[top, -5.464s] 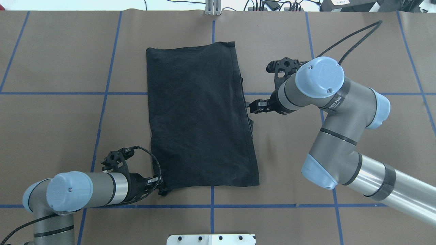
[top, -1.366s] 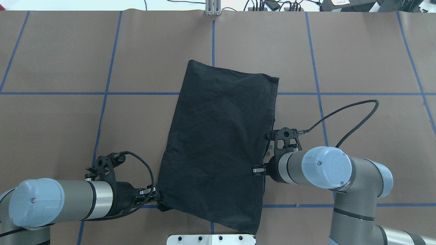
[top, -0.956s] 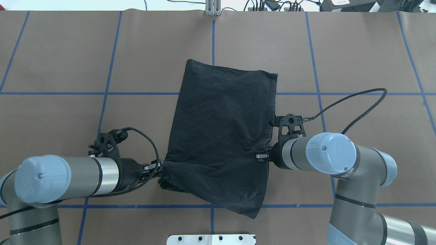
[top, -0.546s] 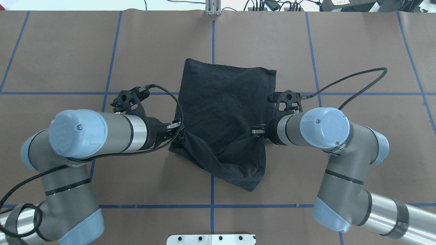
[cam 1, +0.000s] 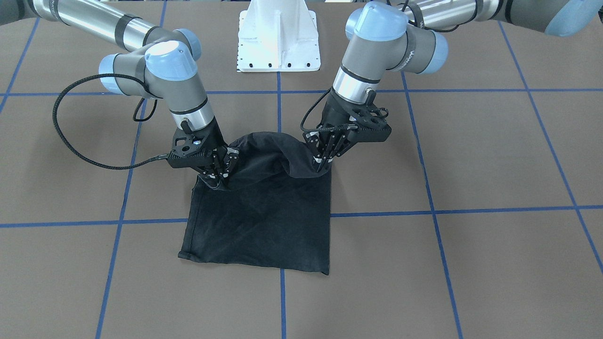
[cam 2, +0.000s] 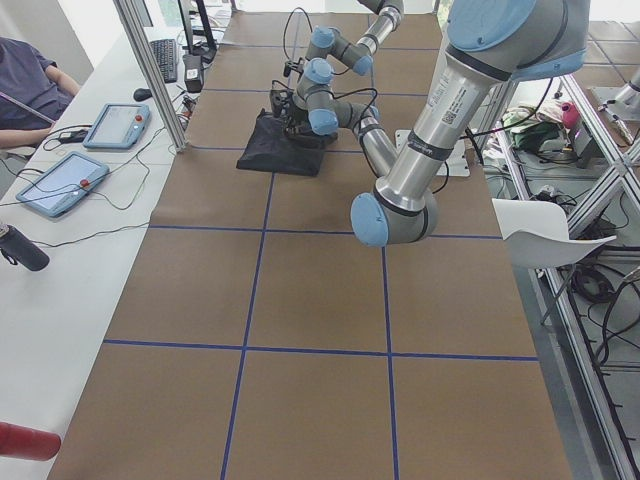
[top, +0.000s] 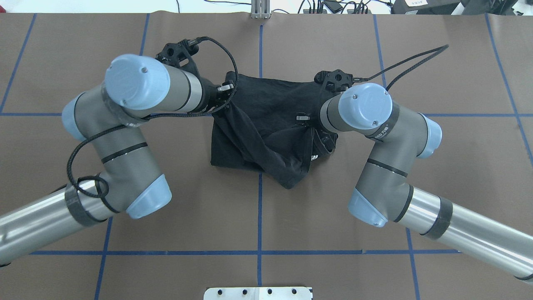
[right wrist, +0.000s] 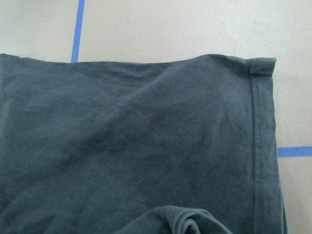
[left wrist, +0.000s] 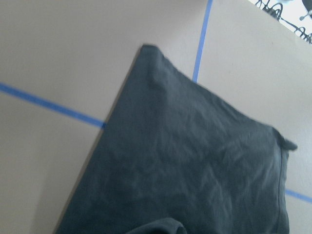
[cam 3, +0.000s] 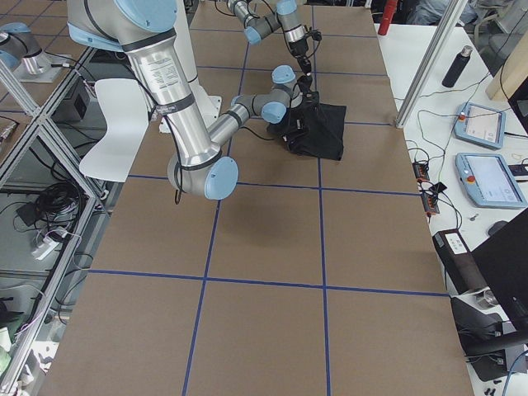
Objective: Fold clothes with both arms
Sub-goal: 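Lift the near edge with both grippers and fold it over toward the far edge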
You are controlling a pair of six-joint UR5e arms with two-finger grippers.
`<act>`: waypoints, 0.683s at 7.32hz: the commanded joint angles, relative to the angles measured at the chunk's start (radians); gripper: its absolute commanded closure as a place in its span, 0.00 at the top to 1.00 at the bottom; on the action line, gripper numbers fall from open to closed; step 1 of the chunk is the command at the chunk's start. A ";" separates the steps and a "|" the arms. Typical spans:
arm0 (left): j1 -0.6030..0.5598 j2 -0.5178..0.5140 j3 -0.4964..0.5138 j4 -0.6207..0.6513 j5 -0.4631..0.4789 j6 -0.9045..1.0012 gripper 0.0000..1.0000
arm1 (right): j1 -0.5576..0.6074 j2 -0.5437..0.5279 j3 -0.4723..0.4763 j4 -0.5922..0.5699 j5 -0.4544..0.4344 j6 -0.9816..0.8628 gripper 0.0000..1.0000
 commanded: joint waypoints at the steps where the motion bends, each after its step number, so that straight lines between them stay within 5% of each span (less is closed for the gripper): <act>1: -0.080 -0.136 0.199 -0.009 -0.003 0.081 0.00 | 0.060 0.034 -0.059 -0.001 0.037 -0.034 0.00; 5: -0.114 -0.269 0.470 -0.019 0.002 0.233 0.00 | 0.084 0.121 -0.224 0.010 0.029 -0.066 0.00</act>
